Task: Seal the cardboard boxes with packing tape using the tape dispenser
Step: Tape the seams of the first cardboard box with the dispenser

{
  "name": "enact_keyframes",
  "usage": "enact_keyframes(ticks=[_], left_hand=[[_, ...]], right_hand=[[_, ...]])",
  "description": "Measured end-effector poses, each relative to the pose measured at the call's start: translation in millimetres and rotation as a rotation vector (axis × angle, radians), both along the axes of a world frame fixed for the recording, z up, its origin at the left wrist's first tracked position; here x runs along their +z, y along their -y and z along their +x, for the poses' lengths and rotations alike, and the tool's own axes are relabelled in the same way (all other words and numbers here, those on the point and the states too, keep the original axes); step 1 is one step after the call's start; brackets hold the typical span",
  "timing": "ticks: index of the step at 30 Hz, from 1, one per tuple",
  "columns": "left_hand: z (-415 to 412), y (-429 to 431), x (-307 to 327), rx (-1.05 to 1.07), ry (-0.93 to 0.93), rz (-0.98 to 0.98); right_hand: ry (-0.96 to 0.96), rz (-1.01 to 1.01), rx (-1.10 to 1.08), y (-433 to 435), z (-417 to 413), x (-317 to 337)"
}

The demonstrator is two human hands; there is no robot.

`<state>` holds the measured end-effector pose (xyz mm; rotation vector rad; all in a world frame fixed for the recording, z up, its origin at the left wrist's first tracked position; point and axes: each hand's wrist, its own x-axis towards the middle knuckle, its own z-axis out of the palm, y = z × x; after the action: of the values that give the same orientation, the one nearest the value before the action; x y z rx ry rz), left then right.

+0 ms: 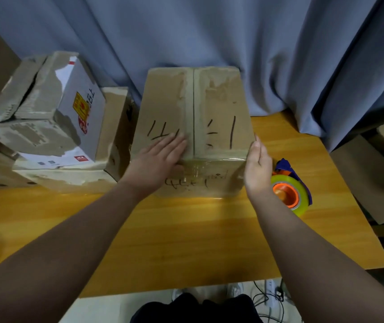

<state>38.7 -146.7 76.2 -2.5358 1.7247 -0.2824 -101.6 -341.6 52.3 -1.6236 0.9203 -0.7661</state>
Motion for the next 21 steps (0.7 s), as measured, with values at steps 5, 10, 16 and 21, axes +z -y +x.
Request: enact_keyframes(ticks=[5,10,16,21], left_hand=[[35,-58,-4,0.087,-0.093,-0.046],[48,-64,4,-0.026,-0.154,0.029],[62,-65,21,-0.154,-0.096,0.112],[13,-32,23,-0.39,-0.123,0.003]], right_hand=[[-0.002,-0.012,-0.07,-4,3,2],[-0.102,0.2,-0.293,-16,14,7],[-0.202,0.776,-0.297,-67,33,39],[-0.094,0.806,-0.229,-101,47,33]])
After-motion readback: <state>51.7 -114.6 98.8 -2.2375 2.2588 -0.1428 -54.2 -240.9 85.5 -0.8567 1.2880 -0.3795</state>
